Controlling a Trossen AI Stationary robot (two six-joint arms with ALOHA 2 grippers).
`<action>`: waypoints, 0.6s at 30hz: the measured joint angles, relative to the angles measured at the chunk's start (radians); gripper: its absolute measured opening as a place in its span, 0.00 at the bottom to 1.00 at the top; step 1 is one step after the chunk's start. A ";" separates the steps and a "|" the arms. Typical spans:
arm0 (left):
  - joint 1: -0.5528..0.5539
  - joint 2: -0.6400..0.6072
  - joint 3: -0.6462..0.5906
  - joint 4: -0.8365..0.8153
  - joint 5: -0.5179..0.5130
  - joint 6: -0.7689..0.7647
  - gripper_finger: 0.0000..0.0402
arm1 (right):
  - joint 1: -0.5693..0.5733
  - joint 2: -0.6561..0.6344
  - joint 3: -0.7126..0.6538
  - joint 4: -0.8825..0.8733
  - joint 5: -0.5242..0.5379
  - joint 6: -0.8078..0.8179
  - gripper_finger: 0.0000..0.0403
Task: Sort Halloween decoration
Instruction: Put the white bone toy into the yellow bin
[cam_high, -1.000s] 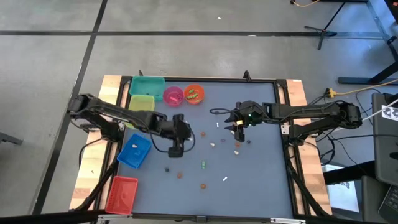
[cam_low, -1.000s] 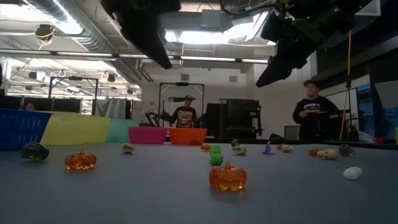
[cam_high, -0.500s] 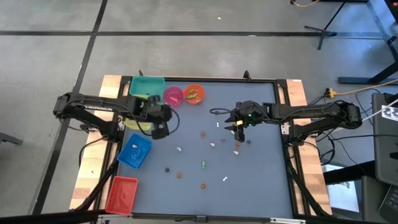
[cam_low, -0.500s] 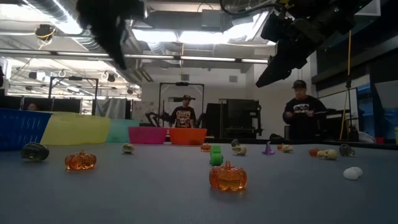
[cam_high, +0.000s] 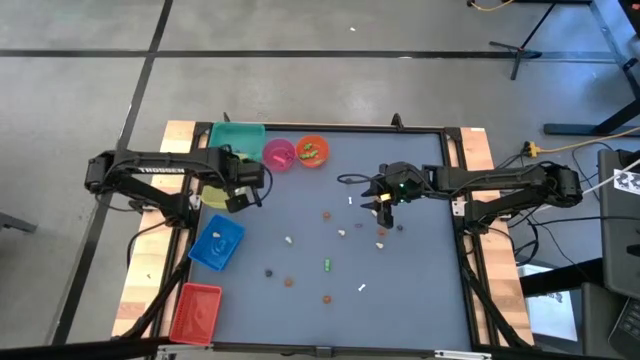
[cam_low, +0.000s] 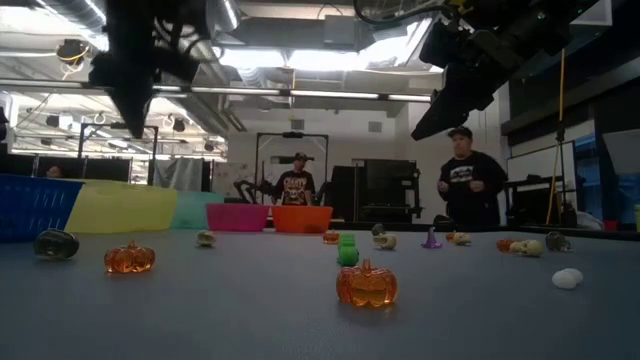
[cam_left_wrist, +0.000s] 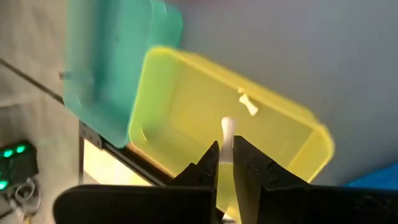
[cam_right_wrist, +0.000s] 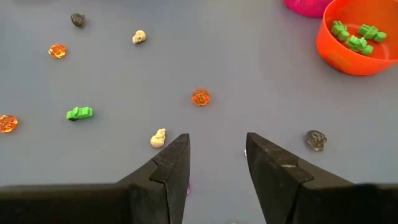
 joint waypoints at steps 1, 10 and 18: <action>0.008 0.000 -0.020 0.003 0.000 0.000 0.04 | 0.000 0.000 0.000 0.000 0.000 0.000 0.39; 0.034 0.000 -0.159 0.110 0.007 -0.009 0.04 | 0.000 0.000 0.000 0.000 0.000 0.000 0.39; 0.034 0.000 -0.183 0.145 0.003 -0.041 0.04 | 0.000 0.000 0.000 0.000 0.000 0.000 0.39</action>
